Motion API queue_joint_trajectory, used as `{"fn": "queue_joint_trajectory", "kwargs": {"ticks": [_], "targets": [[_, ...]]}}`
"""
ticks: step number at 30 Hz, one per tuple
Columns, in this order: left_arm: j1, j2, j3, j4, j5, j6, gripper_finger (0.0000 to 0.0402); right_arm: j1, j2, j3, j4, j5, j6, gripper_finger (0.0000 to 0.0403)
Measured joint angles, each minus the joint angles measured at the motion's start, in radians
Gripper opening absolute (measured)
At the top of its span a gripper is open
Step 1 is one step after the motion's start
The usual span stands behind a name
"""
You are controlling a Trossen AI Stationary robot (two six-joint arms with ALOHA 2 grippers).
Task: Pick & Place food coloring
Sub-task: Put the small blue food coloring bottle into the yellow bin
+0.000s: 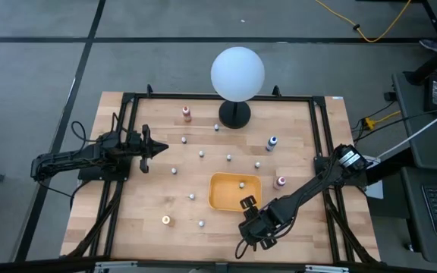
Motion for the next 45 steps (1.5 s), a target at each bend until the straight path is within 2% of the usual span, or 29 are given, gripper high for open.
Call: {"fn": "queue_joint_trajectory", "kwargs": {"ticks": [12, 36, 40, 45], "targets": [[0.0, 0.0, 0.0, 0.0, 0.0, 0.0, 0.0009, 0.0, 0.014, -0.023, 0.041, 0.032, 0.001, 0.0168], [0.0, 0.0, 0.0, 0.002, 0.0, 0.0, 0.0013, 0.0, 0.025, -0.023, 0.064, -0.012, 0.003, 0.0167], [0.0, 0.0, 0.0, 0.002, 0.0, 0.0, 0.0012, 0.0, 0.025, -0.023, 0.064, -0.012, 0.003, 0.0145], [0.0, 0.0, 0.0, 0.002, 0.0, 0.0, 0.0011, 0.0, 0.026, -0.023, 0.064, -0.012, 0.003, 0.0094]]}}
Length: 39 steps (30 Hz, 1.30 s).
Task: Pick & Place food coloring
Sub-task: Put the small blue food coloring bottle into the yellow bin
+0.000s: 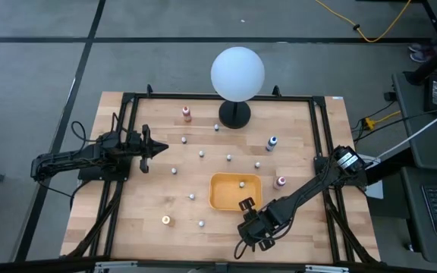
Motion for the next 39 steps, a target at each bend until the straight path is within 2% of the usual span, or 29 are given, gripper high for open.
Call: {"fn": "queue_joint_trajectory", "kwargs": {"ticks": [5, 9, 13, 22, 25, 30, 34, 39], "targets": [[0.0, 0.0, 0.0, 0.0, 0.0, 0.0, 0.0012, 0.0, 0.0, 0.002, 0.003, 0.0, 0.0, 0.0053], [0.0, 0.0, 0.0, 0.0, 0.0, 0.0, 0.0009, 0.0, 0.0, 0.002, 0.014, 0.0, -0.001, 0.0055], [0.0, 0.0, 0.0, 0.0, 0.0, 0.0, 0.0009, 0.0, 0.001, 0.027, 0.014, 0.0, -0.002, 0.0073], [0.0, 0.0, 0.0, 0.0, 0.0, 0.0, 0.0012, 0.0, 0.001, 0.239, -0.111, 0.004, -0.006, 0.0053], [0.0, 0.0, 0.0, 0.0, 0.0, 0.0, 0.0012, -0.009, 0.001, 0.323, -0.175, 0.068, -0.007, 0.006], [0.0, 0.0, 0.0, 0.0, 0.0, 0.0, 0.0009, -0.076, 0.0, 0.406, -0.259, 0.108, 0.012, 0.006], [0.0, 0.0, 0.0, 0.0, 0.0, 0.0, 0.0009, -0.163, 0.0, 0.406, -0.266, 0.124, 0.072, 0.0058], [0.0, 0.0, 0.0, 0.0, 0.0, 0.0, 0.0008, -0.252, 0.0, 0.399, -0.304, 0.128, 0.042, 0.0061]]}}
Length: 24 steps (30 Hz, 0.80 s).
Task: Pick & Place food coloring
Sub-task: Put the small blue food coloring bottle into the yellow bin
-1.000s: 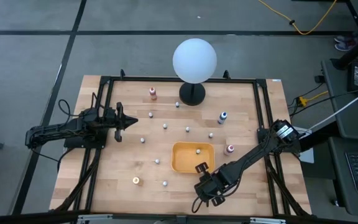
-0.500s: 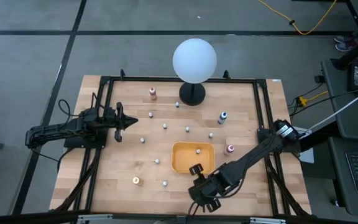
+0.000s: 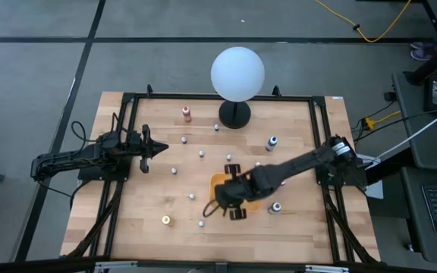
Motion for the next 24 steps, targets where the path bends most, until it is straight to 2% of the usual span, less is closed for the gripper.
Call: {"fn": "queue_joint_trajectory", "kwargs": {"ticks": [5, 15, 24], "targets": [[0.0, 0.0, 0.0, 0.0, 0.0, 0.0, 0.0012, -0.053, 0.0, 0.0, -0.056, -0.001, -0.024, 0.0059], [0.0, 0.0, 0.0, -0.001, 0.0, 0.0, 0.0008, -0.063, 0.002, -0.19, 0.04, -0.033, -0.047, 0.006], [0.0, 0.0, 0.0, -0.001, 0.0, 0.0, 0.001, -0.103, 0.0, -0.279, 0.118, -0.033, -0.07, 0.0061]]}}
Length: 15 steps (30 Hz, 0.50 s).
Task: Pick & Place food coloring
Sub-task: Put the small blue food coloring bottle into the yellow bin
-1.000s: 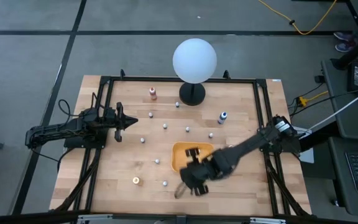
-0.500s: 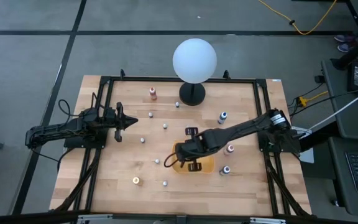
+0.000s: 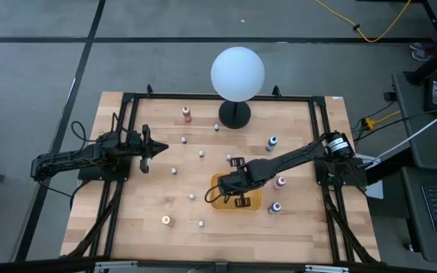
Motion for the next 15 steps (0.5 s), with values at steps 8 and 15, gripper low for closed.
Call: {"fn": "queue_joint_trajectory", "kwargs": {"ticks": [8, 15], "targets": [[0.0, 0.0, 0.0, 0.0, 0.0, 0.0, 0.0011, -0.024, 0.0, -0.103, 0.127, -0.042, -0.001, 0.006], [0.0, 0.0, 0.0, 0.0, 0.0, 0.0, 0.0009, -0.024, -0.001, -0.107, 0.147, -0.043, 0.02, 0.0061]]}}
